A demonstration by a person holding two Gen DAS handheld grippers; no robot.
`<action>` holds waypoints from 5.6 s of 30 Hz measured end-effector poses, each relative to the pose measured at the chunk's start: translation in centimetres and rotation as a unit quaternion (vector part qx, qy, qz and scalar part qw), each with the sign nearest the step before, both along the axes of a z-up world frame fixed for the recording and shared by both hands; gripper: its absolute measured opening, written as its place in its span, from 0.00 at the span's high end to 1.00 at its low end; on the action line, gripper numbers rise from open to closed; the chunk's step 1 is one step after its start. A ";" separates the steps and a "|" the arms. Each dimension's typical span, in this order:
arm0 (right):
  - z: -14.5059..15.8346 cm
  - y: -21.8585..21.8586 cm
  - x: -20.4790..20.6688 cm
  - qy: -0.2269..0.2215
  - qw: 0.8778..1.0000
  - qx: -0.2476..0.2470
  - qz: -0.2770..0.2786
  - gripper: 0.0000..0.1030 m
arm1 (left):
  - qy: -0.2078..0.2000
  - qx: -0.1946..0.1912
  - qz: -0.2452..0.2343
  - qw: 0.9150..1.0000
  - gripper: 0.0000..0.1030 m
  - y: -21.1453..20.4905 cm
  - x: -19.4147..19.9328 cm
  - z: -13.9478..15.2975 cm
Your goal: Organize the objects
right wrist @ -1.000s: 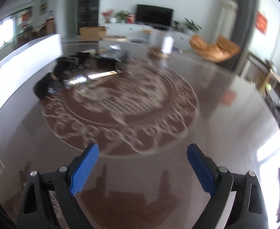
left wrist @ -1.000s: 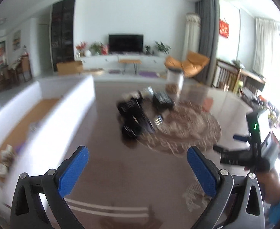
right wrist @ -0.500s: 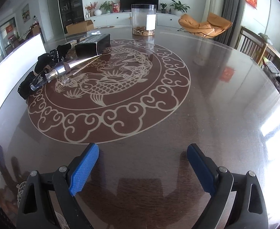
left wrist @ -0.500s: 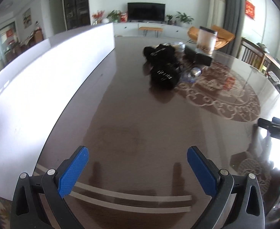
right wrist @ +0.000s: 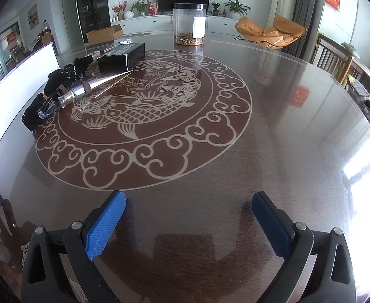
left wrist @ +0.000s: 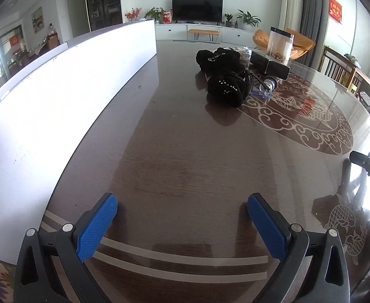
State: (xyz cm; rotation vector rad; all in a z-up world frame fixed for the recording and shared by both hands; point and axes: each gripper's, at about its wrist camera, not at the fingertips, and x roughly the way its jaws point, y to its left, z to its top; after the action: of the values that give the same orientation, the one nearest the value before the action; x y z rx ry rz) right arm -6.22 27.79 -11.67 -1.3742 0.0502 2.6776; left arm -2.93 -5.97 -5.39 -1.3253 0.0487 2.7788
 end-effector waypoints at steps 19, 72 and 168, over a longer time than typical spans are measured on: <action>-0.1 0.3 -0.2 -0.005 1.000 -0.010 -0.005 0.00 | 0.025 0.000 -0.005 1.000 0.00 -0.1 0.8 0.0; 2.2 -11.0 -18.3 -0.071 0.996 -0.056 -0.002 0.71 | 0.065 0.007 -0.015 0.998 0.00 -1.0 2.6 -0.4; 1.3 -5.4 -1.3 0.007 0.997 -0.005 0.080 0.00 | -0.042 0.092 -0.073 0.992 0.57 -1.0 -5.4 2.2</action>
State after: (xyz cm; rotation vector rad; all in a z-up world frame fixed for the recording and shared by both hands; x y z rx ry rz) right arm -7.48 22.43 -10.40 -1.4178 -0.0483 2.8203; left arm -8.36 -6.94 -3.20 -1.3333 -0.1069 2.5357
